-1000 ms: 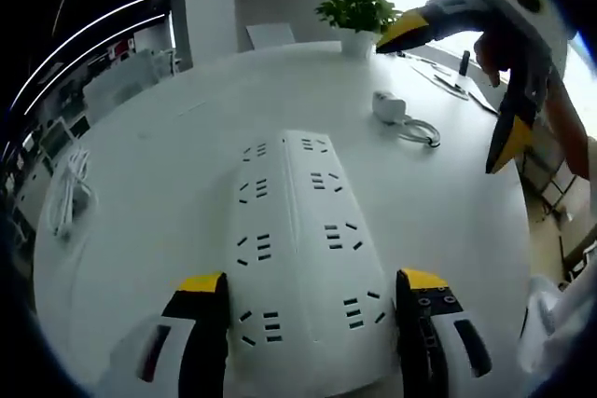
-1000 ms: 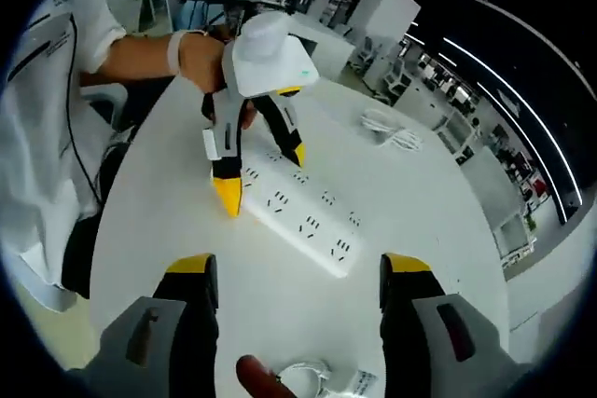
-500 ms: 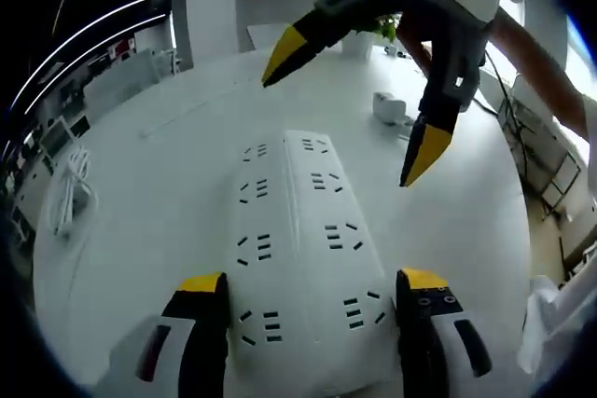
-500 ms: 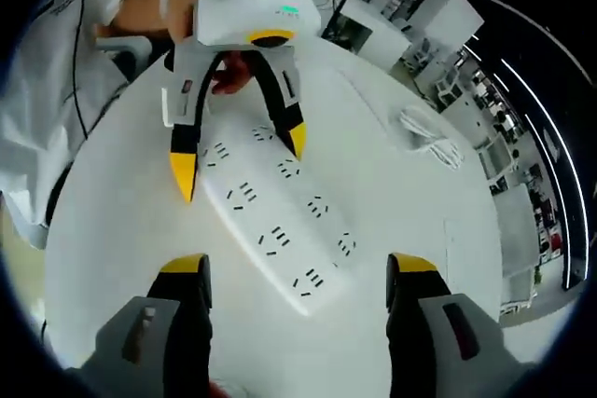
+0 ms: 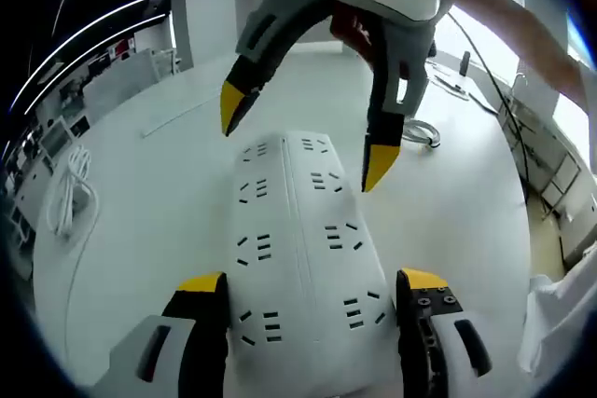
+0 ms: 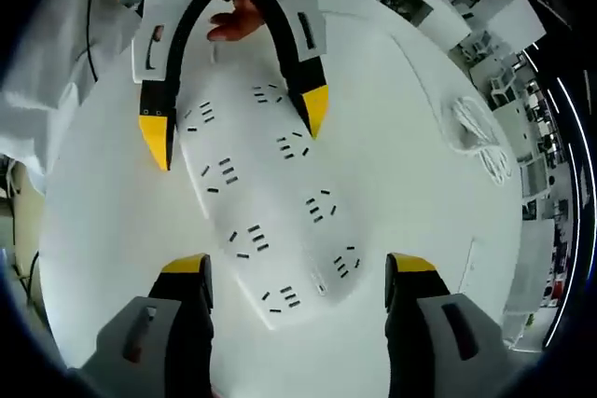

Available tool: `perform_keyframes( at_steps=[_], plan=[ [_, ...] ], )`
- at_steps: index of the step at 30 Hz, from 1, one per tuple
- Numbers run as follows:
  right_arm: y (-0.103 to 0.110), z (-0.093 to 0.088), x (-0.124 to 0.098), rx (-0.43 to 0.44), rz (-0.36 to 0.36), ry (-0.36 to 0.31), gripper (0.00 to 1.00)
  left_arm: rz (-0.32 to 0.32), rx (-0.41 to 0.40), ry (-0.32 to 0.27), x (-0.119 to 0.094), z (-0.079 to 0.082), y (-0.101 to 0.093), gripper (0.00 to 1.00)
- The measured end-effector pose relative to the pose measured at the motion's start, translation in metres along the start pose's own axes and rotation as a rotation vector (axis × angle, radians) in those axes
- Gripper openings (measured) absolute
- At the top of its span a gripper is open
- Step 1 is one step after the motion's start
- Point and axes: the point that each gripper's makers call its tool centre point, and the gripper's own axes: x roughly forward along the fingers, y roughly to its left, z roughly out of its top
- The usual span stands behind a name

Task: Straighten the power strip on the desk, plug the charger into it

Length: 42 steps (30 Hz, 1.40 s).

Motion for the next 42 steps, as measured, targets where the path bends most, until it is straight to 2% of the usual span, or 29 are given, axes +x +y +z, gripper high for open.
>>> perform_keyframes(
  at_steps=[7,12,17,42],
  plan=[
    [0.001,0.0,0.009,-0.045,0.075,0.059,0.72,-0.003,0.002,-0.001,0.0,0.001,0.001,0.74],
    [0.006,0.001,0.012,-0.061,0.126,0.063,0.66,-0.003,0.002,-0.002,0.001,0.002,0.004,0.74],
    [0.007,0.0,0.014,-0.075,0.145,0.065,0.67,-0.007,0.002,-0.01,0.001,0.003,0.006,0.74],
    [0.01,-0.003,0.013,-0.05,0.153,0.043,0.66,-0.038,0.028,-0.024,0.002,0.003,0.005,0.74]
  ],
)
